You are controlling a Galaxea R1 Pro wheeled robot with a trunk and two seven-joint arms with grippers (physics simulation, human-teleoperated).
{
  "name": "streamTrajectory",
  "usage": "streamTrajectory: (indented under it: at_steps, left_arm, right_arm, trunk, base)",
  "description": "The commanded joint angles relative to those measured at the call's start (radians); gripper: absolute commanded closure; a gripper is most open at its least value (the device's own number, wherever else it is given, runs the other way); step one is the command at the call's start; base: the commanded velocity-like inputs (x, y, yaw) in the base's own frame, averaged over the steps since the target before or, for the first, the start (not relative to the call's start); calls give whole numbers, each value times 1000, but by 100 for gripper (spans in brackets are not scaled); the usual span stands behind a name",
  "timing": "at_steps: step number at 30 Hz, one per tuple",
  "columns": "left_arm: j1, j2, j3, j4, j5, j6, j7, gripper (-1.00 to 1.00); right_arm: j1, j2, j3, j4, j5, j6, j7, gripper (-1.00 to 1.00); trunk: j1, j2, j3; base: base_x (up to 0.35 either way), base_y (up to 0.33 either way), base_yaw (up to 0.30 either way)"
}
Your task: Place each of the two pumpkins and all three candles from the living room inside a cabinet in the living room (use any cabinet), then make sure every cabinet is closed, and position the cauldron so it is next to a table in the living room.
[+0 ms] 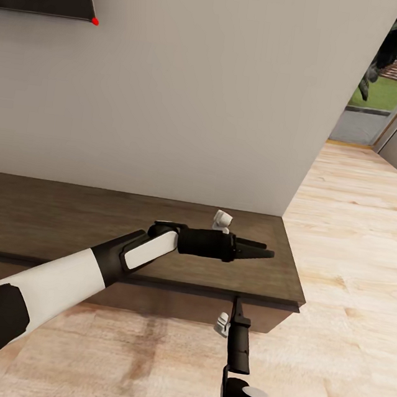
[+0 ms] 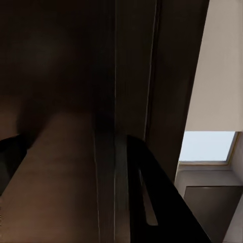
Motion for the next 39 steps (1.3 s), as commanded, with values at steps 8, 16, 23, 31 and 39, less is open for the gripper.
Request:
streamTrajectory:
  at_steps: [8, 16, 23, 31, 39]
  left_arm:
    - [0, 0, 0, 1, 0, 0, 0, -100]
    - [0, 0, 0, 2, 0, 0, 0, -100]
    - [0, 0, 0, 2, 0, 0, -1, -100]
    - [0, 1, 0, 2, 0, 0, -1, -100]
    - [1, 1, 0, 4, 0, 0, -1, -100]
  right_arm:
    - [-4, -1, 9, -7, 5, 3, -4, 100]
    - [-4, 2, 10, -7, 5, 2, -5, 100]
    - [-4, 4, 11, -7, 5, 3, -4, 100]
    - [-4, 3, 11, -8, 7, 0, -6, 100]
    - [-4, -1, 12, -9, 7, -2, -32, 100]
  trunk:
    - [0, 0, 0]
    - [0, 0, 0]
    - [0, 0, 0]
    - [0, 0, 0]
    - [0, 0, 0]
  base:
    - [0, 0, 0]
    - [0, 0, 0]
    - [0, 0, 0]
    - [-93, 0, 0]
    - [-13, 0, 0]
